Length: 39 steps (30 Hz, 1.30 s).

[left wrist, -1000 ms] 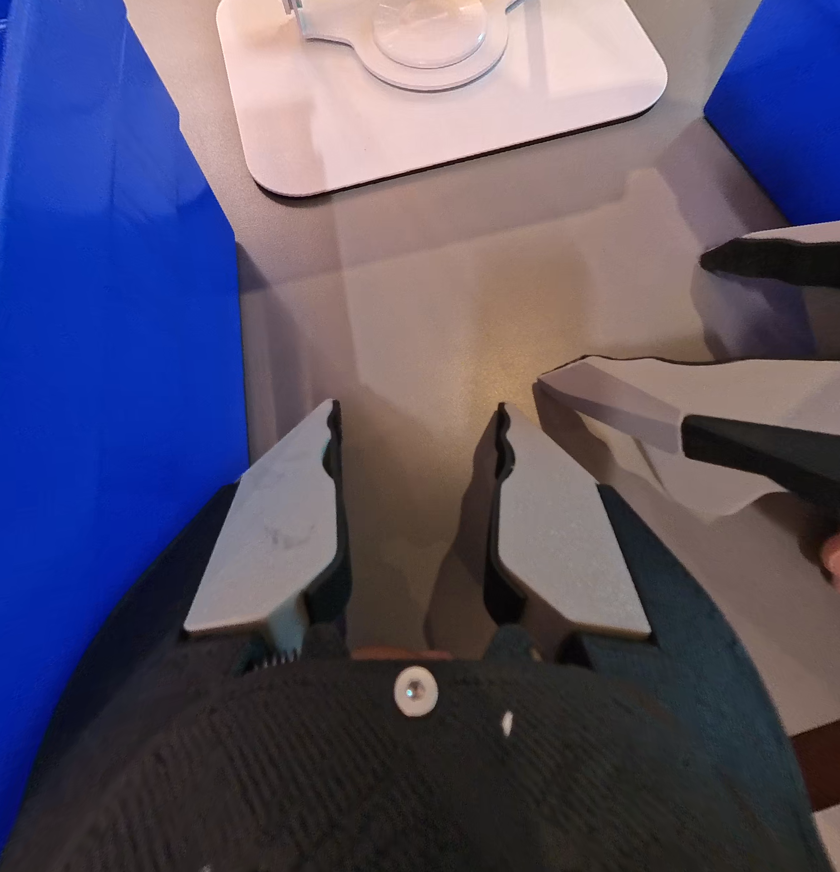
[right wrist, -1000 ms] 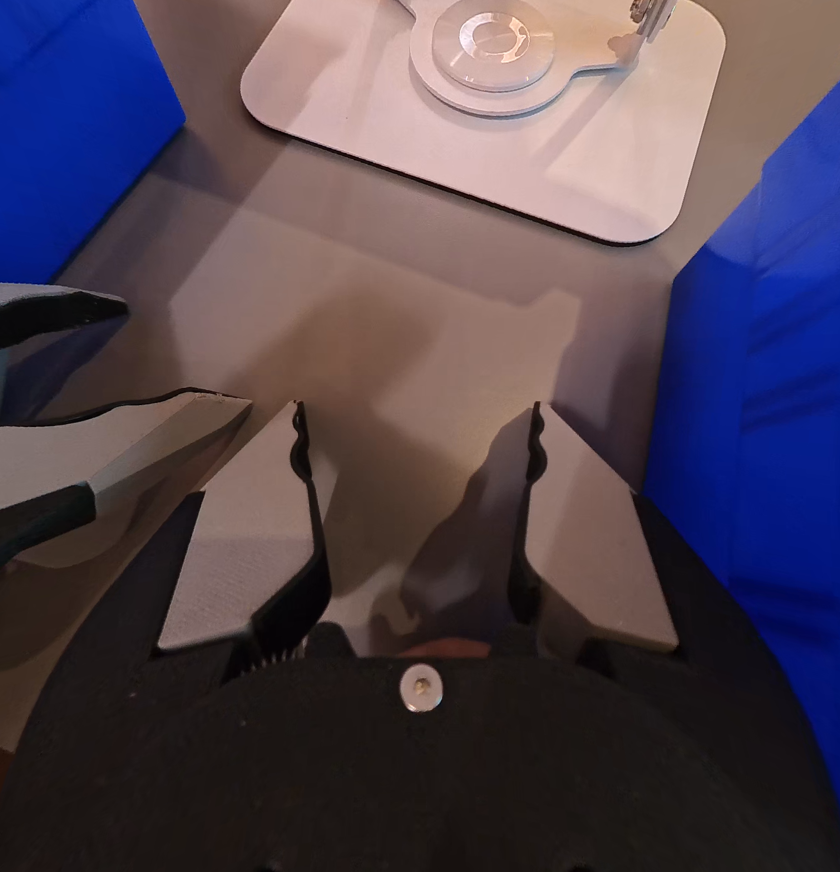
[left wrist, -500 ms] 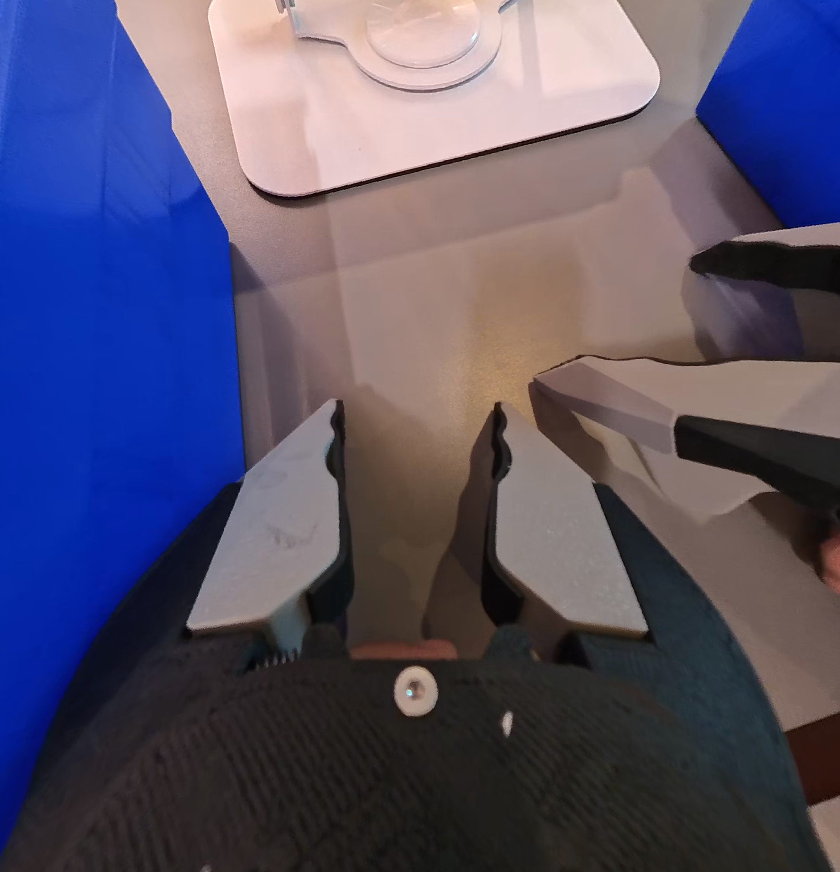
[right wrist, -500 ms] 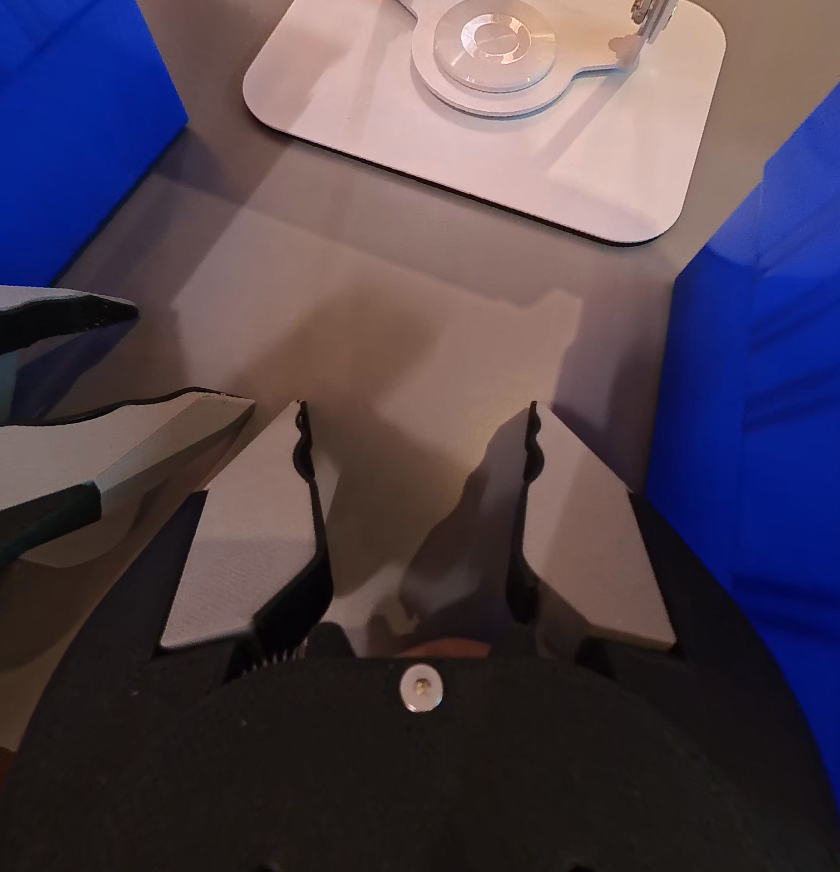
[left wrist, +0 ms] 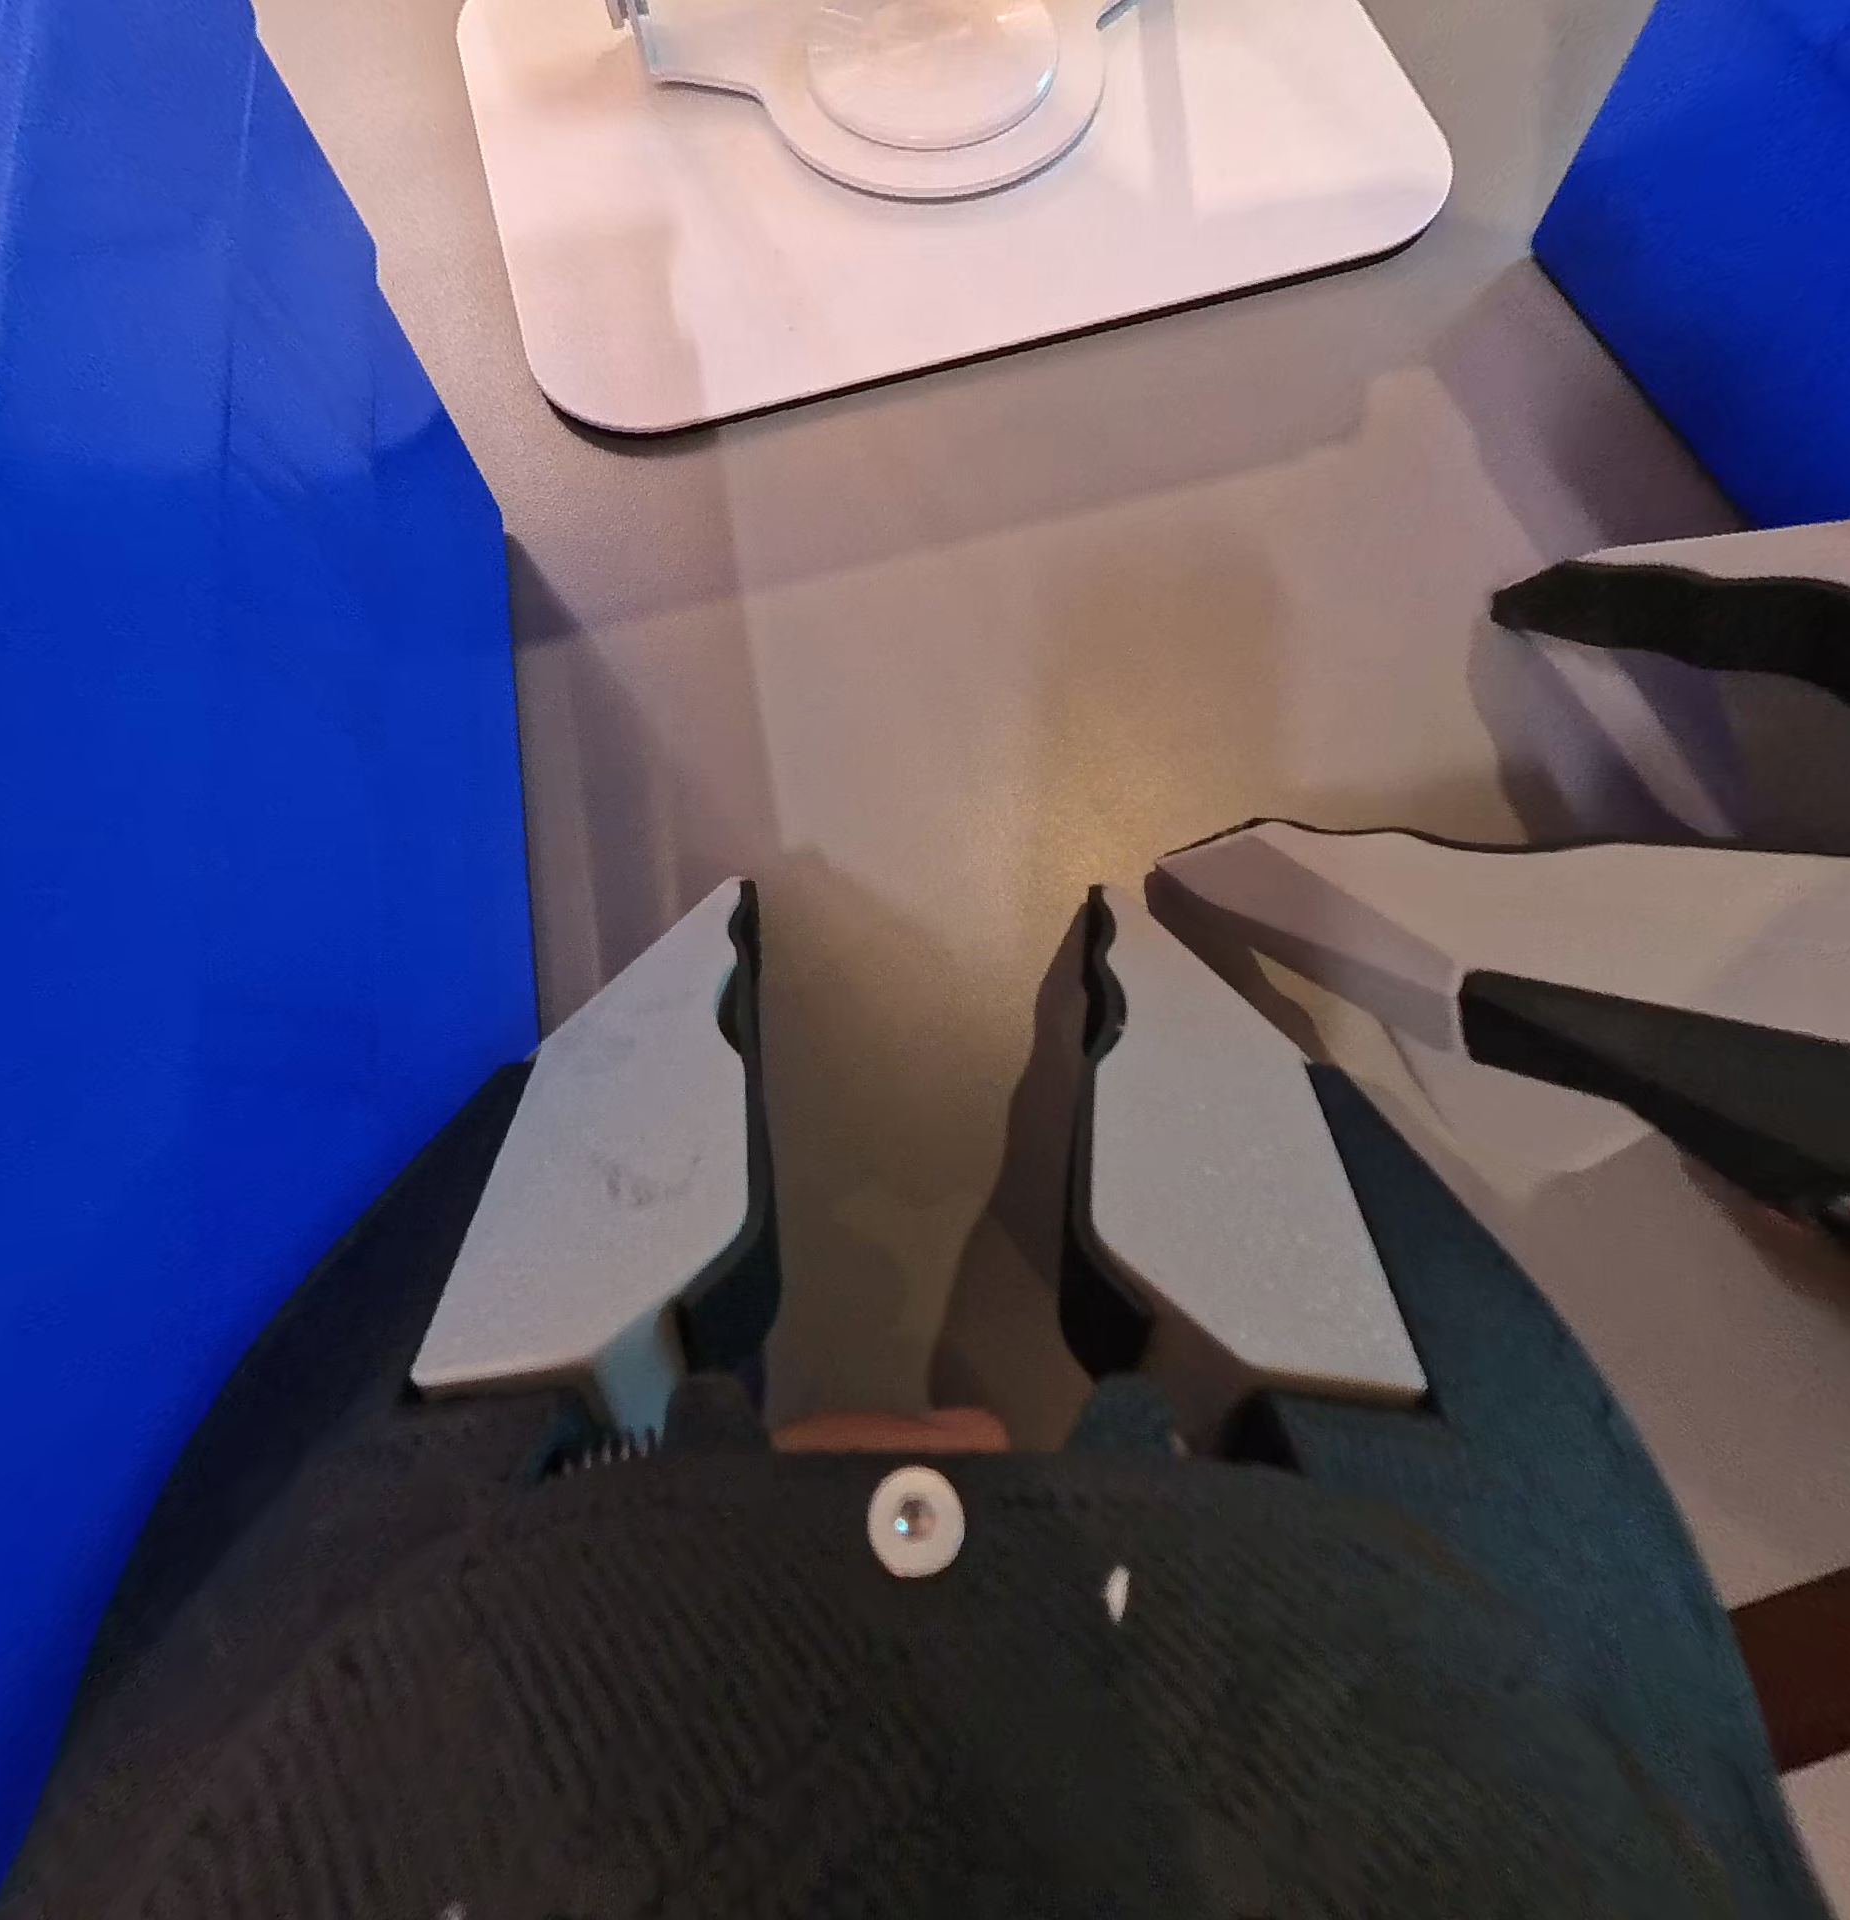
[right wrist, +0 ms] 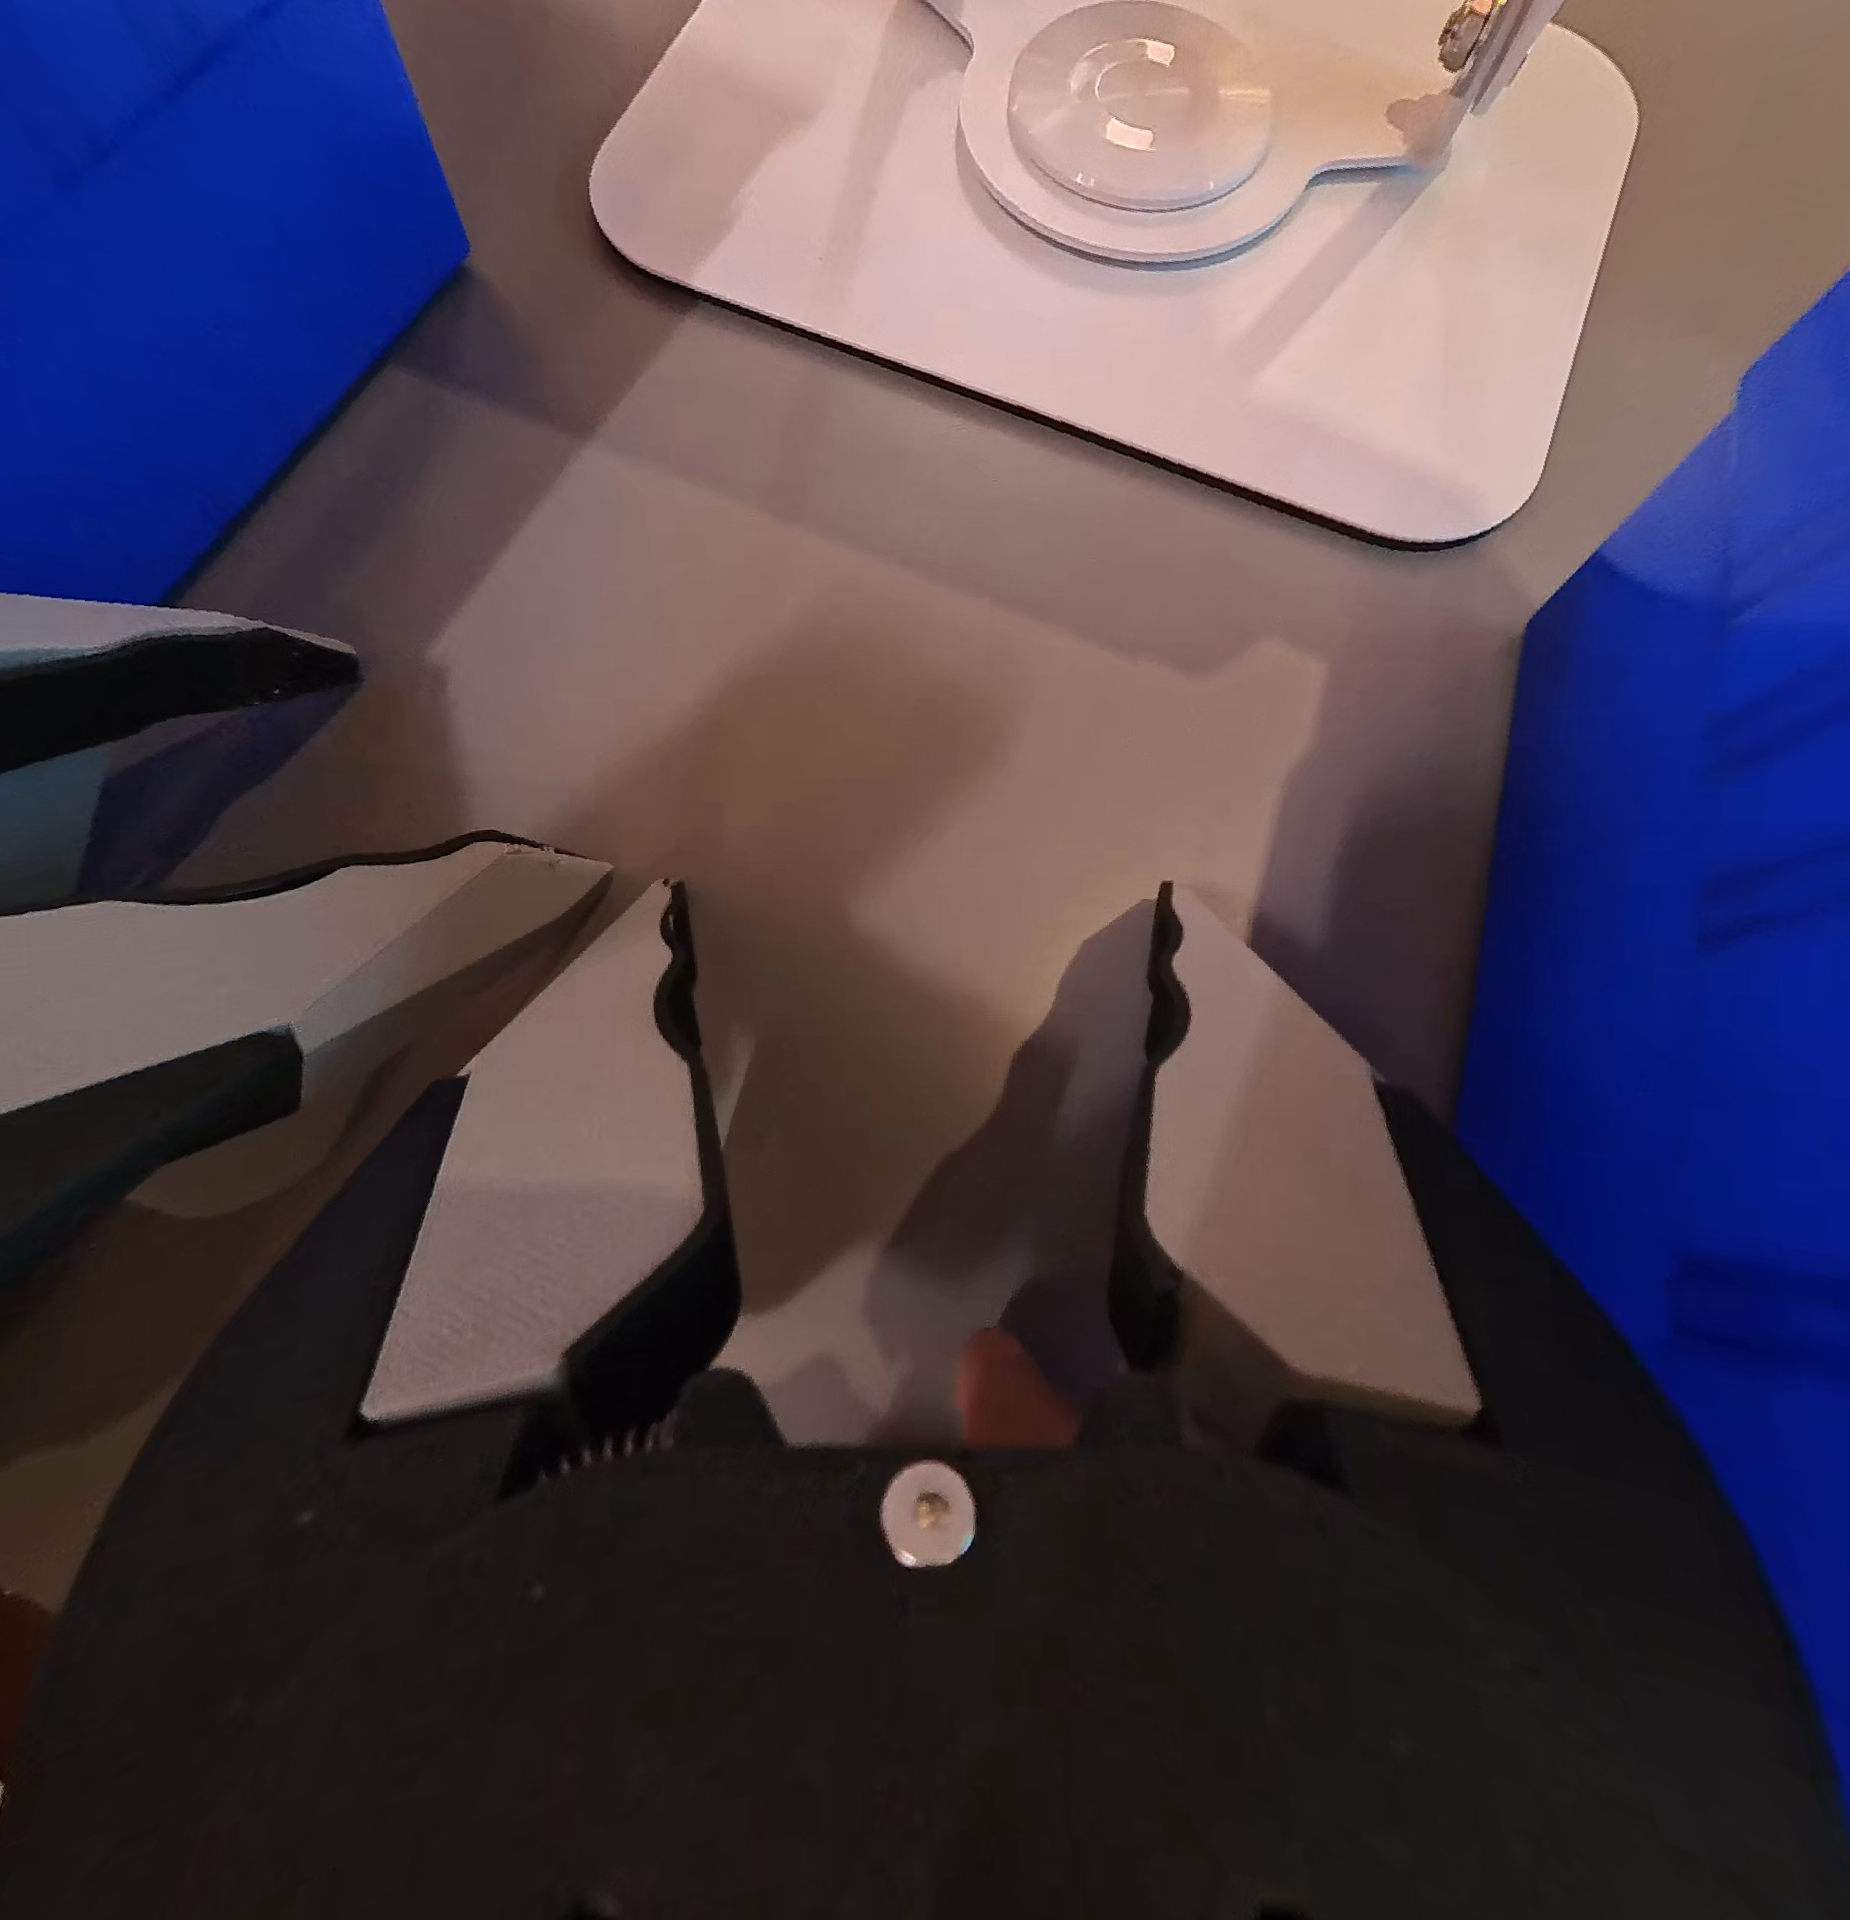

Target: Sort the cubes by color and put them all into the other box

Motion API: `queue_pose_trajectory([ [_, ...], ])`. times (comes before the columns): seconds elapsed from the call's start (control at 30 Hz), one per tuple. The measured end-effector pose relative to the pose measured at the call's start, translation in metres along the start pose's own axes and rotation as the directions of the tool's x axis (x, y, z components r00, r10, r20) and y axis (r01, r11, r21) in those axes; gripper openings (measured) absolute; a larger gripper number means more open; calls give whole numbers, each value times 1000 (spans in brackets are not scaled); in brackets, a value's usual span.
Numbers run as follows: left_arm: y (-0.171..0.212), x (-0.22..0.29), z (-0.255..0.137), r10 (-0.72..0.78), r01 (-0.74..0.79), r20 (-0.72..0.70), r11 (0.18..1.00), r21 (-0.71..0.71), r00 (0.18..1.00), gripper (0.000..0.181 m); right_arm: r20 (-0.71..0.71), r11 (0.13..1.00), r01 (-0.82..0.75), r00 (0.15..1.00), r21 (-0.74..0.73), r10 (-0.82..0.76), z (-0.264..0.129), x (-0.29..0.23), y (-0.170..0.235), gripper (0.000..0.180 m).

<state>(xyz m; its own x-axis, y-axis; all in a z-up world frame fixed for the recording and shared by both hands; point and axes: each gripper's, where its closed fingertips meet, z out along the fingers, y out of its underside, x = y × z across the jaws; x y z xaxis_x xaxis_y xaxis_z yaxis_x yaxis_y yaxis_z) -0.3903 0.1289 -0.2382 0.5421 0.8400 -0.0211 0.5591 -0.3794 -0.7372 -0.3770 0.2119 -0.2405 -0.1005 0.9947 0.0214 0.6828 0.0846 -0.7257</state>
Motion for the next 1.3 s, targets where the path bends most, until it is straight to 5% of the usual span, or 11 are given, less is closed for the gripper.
queue_pose_trajectory([
  [1.3, 0, 1, 1, -21, 21, -17, 1000, -5, 1000, 59, 23, 1000, 9, 1000, -14, -9, 1, -3, 2, 105],
])
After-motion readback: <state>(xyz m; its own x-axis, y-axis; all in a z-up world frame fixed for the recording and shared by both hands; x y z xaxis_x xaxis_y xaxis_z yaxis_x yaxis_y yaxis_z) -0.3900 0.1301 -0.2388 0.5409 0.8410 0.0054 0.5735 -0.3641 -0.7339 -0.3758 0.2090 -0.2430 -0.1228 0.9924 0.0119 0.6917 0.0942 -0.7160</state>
